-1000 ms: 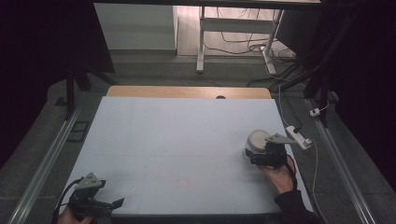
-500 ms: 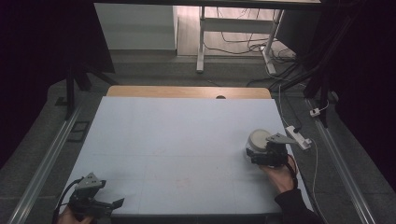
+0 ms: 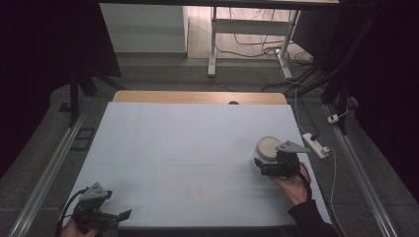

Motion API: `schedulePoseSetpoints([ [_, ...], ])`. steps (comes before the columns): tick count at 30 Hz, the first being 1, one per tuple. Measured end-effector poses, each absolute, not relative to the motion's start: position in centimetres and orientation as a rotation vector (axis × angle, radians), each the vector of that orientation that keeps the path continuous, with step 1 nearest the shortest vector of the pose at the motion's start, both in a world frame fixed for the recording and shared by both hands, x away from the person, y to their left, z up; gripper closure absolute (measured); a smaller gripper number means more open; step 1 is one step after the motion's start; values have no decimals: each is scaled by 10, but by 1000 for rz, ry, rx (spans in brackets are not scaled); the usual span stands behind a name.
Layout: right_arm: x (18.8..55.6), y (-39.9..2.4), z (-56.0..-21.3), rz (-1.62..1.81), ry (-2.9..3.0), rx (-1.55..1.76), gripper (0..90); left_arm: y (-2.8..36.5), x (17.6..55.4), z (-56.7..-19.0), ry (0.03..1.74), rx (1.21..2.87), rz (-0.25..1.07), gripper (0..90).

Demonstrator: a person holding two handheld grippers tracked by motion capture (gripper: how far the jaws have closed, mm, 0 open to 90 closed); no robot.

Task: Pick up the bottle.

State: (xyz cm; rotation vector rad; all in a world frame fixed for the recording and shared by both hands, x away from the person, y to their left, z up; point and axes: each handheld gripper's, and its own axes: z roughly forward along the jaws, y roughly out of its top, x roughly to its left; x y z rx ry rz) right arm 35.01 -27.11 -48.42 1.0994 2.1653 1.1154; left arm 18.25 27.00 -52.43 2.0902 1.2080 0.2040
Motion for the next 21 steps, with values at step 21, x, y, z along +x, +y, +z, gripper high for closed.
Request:
schedulePoseSetpoints([
  [21,340,-218,-478,1237,2301,973,64,270,183,-524,1209,2091,202,0],
])
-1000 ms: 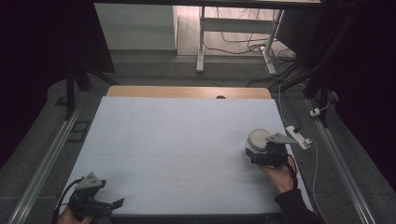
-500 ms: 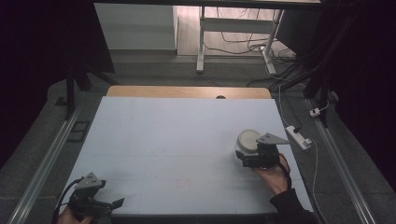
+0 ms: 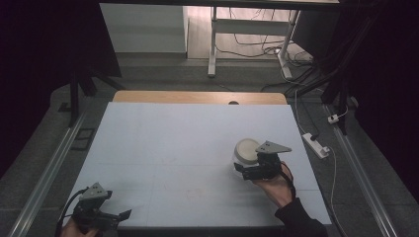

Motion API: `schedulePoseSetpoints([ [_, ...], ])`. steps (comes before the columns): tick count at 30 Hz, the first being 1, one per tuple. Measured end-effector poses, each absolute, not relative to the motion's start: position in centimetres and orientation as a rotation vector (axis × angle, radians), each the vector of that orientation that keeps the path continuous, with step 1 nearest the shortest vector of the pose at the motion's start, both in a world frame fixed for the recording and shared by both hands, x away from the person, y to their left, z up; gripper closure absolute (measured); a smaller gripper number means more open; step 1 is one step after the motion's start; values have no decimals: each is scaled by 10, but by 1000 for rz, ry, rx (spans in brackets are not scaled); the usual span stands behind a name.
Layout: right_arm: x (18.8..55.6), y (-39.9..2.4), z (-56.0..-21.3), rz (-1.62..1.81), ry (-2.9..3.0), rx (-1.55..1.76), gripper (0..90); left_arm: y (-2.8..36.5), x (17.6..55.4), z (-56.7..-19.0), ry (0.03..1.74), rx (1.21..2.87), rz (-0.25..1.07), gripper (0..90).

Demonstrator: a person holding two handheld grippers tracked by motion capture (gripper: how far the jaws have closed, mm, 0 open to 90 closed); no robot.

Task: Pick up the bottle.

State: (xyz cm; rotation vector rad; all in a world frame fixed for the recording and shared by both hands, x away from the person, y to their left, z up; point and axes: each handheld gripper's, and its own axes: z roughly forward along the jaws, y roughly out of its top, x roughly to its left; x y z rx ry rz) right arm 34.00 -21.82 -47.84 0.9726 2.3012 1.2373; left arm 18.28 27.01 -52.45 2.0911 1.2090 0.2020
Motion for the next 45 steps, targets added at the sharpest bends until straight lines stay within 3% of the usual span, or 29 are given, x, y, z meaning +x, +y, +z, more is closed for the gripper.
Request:
schedulePoseSetpoints([
  [45,337,-120,-484,1281,2474,741,64,270,183,-525,1200,2099,196,0],
])
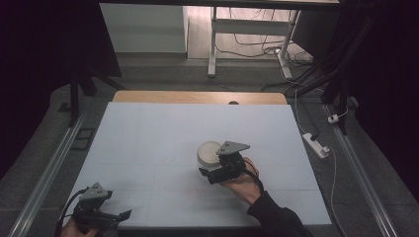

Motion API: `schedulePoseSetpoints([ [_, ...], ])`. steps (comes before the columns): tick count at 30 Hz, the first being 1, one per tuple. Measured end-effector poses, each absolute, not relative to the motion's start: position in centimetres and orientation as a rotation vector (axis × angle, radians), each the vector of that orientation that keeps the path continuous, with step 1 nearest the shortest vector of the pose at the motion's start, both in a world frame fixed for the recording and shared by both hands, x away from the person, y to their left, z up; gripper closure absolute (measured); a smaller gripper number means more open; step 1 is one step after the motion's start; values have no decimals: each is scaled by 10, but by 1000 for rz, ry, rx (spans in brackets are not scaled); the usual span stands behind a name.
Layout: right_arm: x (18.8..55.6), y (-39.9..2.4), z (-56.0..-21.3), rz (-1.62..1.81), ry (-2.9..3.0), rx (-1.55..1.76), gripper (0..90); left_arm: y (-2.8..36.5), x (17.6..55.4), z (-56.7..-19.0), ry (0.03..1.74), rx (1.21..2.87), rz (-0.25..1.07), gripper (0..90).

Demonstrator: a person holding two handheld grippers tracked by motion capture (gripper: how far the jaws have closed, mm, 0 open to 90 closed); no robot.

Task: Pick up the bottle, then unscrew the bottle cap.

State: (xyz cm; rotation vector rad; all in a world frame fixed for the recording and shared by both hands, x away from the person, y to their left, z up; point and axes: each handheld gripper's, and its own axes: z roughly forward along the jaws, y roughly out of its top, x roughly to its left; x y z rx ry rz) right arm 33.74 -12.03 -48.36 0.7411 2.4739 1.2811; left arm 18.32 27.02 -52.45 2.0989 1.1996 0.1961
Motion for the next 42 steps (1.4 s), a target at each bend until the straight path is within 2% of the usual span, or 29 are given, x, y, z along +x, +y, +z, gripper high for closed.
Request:
schedulePoseSetpoints([
  [14,333,-98,-489,1275,2518,683,64,270,183,-524,1196,2104,198,0],
  [31,332,-97,-490,1272,2518,668,64,271,183,-524,1222,2076,212,0],
  [42,331,-98,-489,1281,2524,658,64,270,185,-520,1163,2056,203,0],
])
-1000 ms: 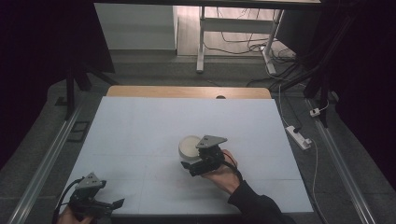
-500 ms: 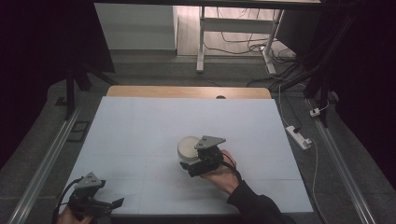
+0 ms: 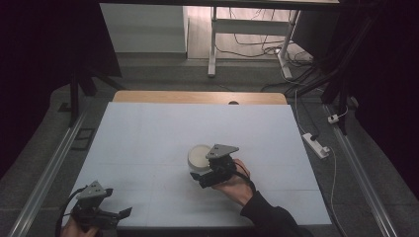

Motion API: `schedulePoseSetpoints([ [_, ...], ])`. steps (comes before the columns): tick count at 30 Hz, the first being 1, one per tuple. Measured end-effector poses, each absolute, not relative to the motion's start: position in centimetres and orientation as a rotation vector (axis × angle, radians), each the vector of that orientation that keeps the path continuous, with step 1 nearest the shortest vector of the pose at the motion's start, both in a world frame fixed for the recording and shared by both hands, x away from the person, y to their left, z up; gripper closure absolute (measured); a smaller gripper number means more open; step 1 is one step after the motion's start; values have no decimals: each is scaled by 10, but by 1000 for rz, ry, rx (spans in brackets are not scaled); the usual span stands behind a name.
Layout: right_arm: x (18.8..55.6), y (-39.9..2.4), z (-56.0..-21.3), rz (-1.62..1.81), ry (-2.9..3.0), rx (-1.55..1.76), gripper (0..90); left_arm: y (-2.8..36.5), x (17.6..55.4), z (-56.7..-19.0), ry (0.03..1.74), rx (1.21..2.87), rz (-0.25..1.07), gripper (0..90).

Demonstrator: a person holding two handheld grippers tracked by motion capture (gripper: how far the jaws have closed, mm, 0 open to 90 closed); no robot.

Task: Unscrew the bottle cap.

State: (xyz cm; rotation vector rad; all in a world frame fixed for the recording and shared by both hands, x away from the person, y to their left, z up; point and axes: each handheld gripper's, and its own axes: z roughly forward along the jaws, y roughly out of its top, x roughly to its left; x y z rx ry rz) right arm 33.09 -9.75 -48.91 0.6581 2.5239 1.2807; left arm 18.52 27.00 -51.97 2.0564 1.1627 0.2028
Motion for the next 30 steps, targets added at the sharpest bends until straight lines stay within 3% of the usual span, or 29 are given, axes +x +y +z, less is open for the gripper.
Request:
schedulePoseSetpoints([
  [30,328,-97,-488,1301,2539,630,64,250,222,-512,959,2029,188,0],
])
